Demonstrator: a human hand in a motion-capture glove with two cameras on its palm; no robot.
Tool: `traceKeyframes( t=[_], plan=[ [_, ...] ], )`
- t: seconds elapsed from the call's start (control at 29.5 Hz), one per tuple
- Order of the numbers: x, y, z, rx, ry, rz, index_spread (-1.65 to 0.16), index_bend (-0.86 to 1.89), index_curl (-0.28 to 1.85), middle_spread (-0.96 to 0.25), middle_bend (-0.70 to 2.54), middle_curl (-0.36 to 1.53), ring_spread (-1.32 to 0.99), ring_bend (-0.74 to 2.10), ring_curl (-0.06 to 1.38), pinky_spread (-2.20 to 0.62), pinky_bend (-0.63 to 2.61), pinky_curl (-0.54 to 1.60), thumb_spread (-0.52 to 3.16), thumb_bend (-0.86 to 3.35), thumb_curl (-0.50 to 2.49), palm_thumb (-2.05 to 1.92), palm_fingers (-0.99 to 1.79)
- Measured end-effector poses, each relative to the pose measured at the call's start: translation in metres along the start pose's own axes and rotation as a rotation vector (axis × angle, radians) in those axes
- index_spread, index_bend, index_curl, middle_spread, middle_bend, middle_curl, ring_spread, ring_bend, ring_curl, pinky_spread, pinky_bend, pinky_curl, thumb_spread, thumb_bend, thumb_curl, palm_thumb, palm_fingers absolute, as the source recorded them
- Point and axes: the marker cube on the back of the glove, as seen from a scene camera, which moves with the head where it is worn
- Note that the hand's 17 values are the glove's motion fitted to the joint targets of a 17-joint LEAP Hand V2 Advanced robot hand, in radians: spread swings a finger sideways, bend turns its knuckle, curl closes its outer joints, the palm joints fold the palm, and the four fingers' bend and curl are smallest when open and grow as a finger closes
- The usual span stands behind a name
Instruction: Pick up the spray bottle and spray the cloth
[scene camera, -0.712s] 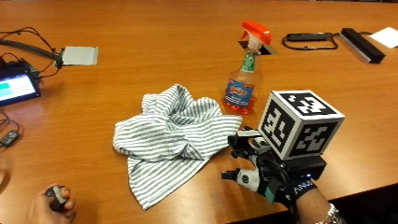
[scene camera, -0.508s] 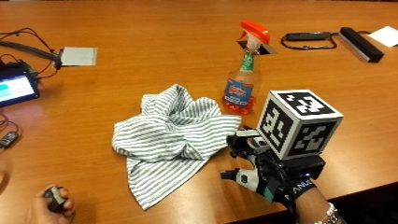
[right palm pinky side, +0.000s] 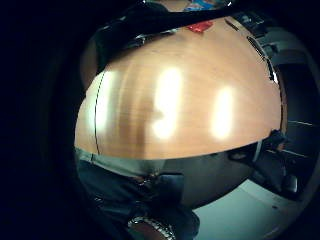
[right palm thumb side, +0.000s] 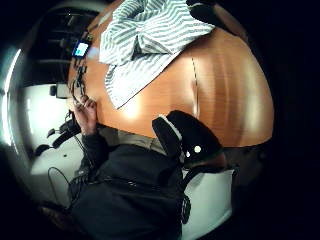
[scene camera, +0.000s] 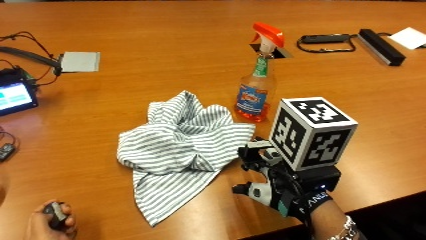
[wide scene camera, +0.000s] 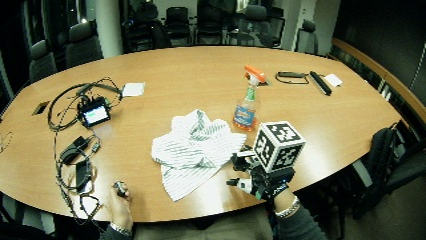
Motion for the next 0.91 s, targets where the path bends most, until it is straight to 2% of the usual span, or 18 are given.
traceKeyframes(
  t=[0.2,0.41,0.91],
  plan=[
    [0.003,-0.010,-0.004,0.017,0.003,0.011,-0.42,0.22,0.29,0.00,0.16,0.20,0.03,0.24,0.19,0.25,0.33,0.25,1.07,0.11,0.18,0.48,0.40],
    [0.018,-0.041,-0.021,0.091,-0.038,0.091,-0.42,0.19,0.31,0.00,0.17,0.21,0.03,0.24,0.20,0.25,0.32,0.27,1.09,0.07,0.20,0.50,0.41],
    [0.068,-0.135,-0.091,0.475,-0.295,0.330,-0.37,0.10,0.28,-0.04,0.23,0.28,-0.01,0.36,0.27,0.24,0.32,0.30,1.15,0.06,0.25,0.62,0.61]
  ],
)
